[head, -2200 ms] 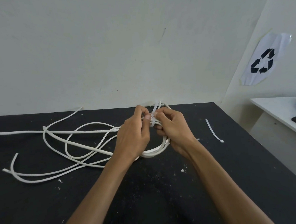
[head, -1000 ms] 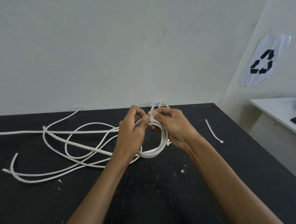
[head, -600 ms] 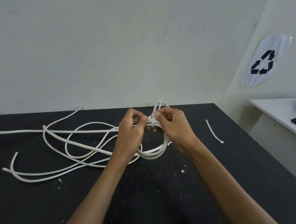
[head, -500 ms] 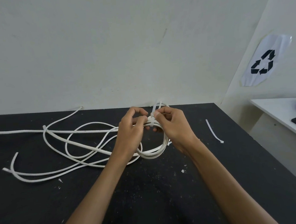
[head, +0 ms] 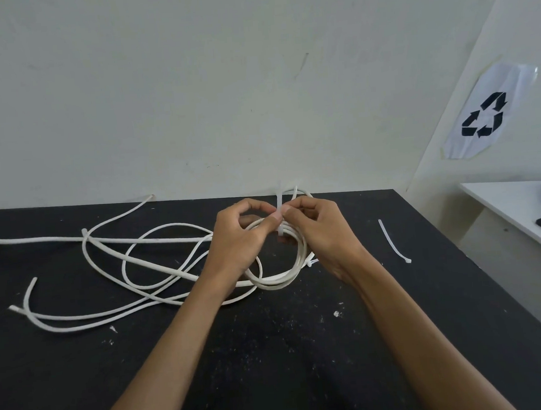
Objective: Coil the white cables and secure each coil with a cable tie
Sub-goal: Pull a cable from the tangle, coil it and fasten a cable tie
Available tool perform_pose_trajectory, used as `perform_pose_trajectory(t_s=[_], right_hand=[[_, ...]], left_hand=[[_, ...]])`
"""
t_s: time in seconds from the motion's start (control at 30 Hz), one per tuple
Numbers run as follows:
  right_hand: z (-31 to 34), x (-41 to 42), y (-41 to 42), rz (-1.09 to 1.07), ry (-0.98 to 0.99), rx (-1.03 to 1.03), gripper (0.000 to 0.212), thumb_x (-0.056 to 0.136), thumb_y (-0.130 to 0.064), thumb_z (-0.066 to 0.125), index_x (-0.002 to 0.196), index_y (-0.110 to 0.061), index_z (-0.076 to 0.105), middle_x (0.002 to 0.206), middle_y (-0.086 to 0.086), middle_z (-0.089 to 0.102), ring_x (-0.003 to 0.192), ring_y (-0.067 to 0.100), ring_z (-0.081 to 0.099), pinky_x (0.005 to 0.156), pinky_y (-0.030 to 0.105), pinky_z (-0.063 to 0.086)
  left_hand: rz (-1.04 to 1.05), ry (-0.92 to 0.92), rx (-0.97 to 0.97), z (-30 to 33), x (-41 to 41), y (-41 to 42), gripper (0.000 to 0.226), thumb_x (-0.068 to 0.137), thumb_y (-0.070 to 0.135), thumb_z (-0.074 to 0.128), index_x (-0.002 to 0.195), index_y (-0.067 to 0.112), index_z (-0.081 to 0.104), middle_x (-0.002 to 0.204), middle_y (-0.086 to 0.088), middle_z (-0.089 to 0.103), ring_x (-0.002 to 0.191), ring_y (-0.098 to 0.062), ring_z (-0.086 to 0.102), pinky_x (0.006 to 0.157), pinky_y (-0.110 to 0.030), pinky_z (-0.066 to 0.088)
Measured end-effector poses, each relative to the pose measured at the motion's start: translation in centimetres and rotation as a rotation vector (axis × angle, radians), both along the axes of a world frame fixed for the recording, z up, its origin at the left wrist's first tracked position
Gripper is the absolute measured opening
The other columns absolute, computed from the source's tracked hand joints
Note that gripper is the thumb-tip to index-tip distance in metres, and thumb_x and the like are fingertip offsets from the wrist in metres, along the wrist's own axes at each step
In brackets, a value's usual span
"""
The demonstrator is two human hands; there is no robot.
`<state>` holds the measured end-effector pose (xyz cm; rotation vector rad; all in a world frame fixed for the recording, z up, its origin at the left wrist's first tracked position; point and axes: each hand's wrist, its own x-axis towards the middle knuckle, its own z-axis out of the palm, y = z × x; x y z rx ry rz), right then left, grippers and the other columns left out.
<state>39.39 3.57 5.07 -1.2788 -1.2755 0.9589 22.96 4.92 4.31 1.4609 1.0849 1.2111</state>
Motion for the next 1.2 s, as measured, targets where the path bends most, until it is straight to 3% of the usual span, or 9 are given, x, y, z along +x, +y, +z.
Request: perform_pose_trajectory(t_s=[0.1,0.2,0.33,0.47,0.53,0.67,0.83,1.03,1.2], right_hand=[[0.6,0.7,0.2,0.012,-0.153,0.021,0.014,0.102,-0.017,0.07,0.098,-0.01,0.081,0.087,0.011,0.08,0.078,0.016,0.075,0.077,0.031,0.063],[1.4,1.3,0.4,0.033,-0.287,0.052,0.013,0.101,-0.027,0.075,0.094,-0.017,0.081,0.085,0.004,0.079,0.079,0.016,0.075,0.083,0.033,0.062],[2.8,1.8,0.7,0.072,-0.388,0.096,0.009,0.1,-0.017,0.074,0.093,-0.013,0.078,0.085,0.008,0.079,0.081,0.03,0.076,0.083,0.041,0.066],[3.0,1.7,1.0,0.042,-0.505,0.168,0.012,0.097,-0.017,0.074,0.086,-0.018,0.078,0.079,-0.001,0.077,0.075,0.02,0.072,0.076,0.031,0.059],[2.8,1.4,0.9,0.014,-0.47,0.186,0.013,0.097,-0.017,0.074,0.084,-0.017,0.077,0.077,-0.002,0.075,0.071,0.014,0.068,0.074,0.029,0.054],[2.9,1.6,1.0,-0.086,-0.311,0.212,0.013,0.098,-0.017,0.075,0.085,-0.013,0.076,0.081,0.012,0.074,0.075,0.03,0.07,0.079,0.041,0.058],[3.0,1.5,1.5,-0.146,-0.251,0.221,0.011,0.097,-0.014,0.075,0.086,-0.01,0.077,0.083,0.014,0.074,0.07,0.016,0.065,0.079,0.043,0.06],[2.3,1.3,1.7,-0.154,-0.215,0.186,0.013,0.099,-0.015,0.074,0.087,-0.011,0.078,0.083,0.013,0.075,0.069,0.011,0.065,0.077,0.031,0.06],[2.6,1.2,2.1,-0.15,-0.17,0.191,0.012,0.098,-0.015,0.075,0.088,-0.008,0.078,0.075,0.006,0.073,0.066,0.011,0.066,0.076,0.03,0.06]], left_hand=[[-0.02,-0.019,-0.018,0.0,-0.3,0.1,0.006,0.094,0.023,0.08,0.098,0.019,0.078,0.081,-0.001,0.082,0.064,0.001,0.07,0.07,-0.026,0.048],[-0.046,-0.016,-0.014,0.0,-0.6,0.1,0.006,0.094,0.021,0.08,0.099,0.018,0.08,0.083,-0.002,0.082,0.084,-0.008,0.078,0.089,-0.028,0.056],[-0.057,-0.013,-0.025,0.0,-0.5,-0.3,0.01,0.095,0.02,0.079,0.105,0.016,0.082,0.077,-0.004,0.08,0.052,0.001,0.063,0.063,-0.02,0.045],[-0.055,-0.012,-0.037,0.1,-0.4,-0.2,0.009,0.096,0.017,0.077,0.103,0.016,0.082,0.073,-0.005,0.078,0.047,0.001,0.058,0.062,-0.025,0.041],[-0.047,-0.011,-0.046,0.4,-0.3,-0.1,0.007,0.096,0.015,0.075,0.101,0.014,0.081,0.07,-0.002,0.075,0.044,0.001,0.056,0.057,-0.019,0.041],[-0.047,-0.01,-0.047,0.6,0.1,-0.4,0.008,0.095,0.01,0.073,0.094,0.011,0.081,0.067,0.005,0.073,0.043,0.002,0.055,0.05,-0.007,0.039],[-0.047,-0.011,-0.052,0.1,0.6,-0.6,0.012,0.098,0.012,0.07,0.095,0.013,0.081,0.064,0.013,0.069,0.047,0.003,0.057,0.057,-0.019,0.04],[-0.054,-0.005,-0.081,-0.3,0.7,-0.9,0.014,0.101,0.014,0.065,0.097,0.013,0.078,0.06,0.016,0.064,0.046,0.005,0.056,0.054,-0.021,0.036],[-0.041,-0.029,-0.039,0.0,1.0,-0.5,0.013,0.101,0.025,0.071,0.096,0.018,0.08,0.066,0.013,0.065,0.047,0.002,0.054,0.052,-0.016,0.036]])
